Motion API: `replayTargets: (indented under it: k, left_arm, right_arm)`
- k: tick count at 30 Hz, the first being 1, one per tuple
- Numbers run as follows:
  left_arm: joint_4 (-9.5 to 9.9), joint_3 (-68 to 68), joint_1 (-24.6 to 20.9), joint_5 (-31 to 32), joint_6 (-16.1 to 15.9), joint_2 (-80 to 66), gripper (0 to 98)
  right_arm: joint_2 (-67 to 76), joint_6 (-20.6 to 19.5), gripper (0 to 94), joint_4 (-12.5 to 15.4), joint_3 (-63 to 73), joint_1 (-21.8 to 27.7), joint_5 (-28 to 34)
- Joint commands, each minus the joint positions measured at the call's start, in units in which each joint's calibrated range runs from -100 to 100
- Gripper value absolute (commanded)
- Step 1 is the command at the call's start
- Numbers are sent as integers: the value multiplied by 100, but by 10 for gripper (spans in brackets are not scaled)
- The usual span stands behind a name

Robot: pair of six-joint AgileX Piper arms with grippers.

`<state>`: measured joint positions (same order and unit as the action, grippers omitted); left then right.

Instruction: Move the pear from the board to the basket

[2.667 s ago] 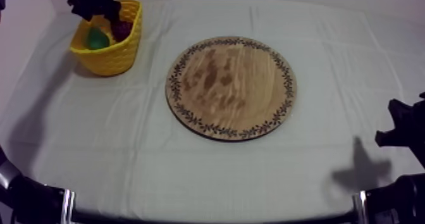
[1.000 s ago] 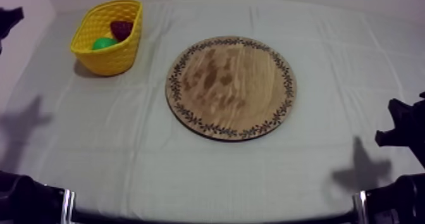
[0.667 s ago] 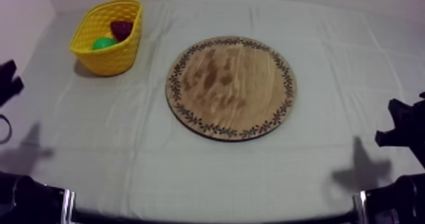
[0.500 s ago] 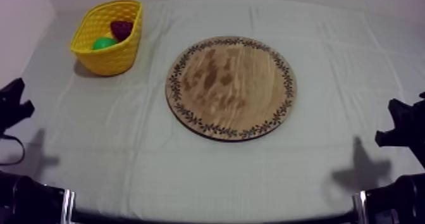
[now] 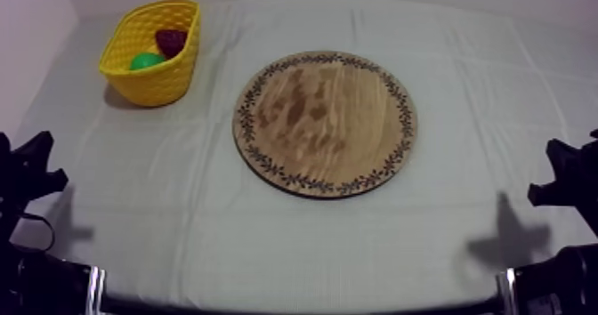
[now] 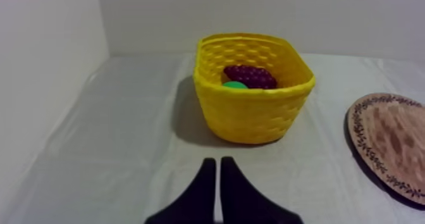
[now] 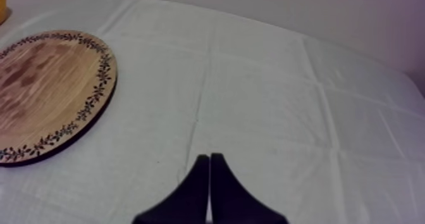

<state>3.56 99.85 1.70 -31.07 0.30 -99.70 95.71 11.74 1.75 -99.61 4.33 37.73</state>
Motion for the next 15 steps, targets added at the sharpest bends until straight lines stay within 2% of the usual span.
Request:
replayTargets:
  k: [1,15]
  left_arm:
    - [2,1,45,4,-4,-12,0]
    - [-9,4,109,-29,14,-30,0]
  right_arm:
    - [5,1,5,-2,-5,-4,1]
    - [5,5,5,-2,-5,-4,1]
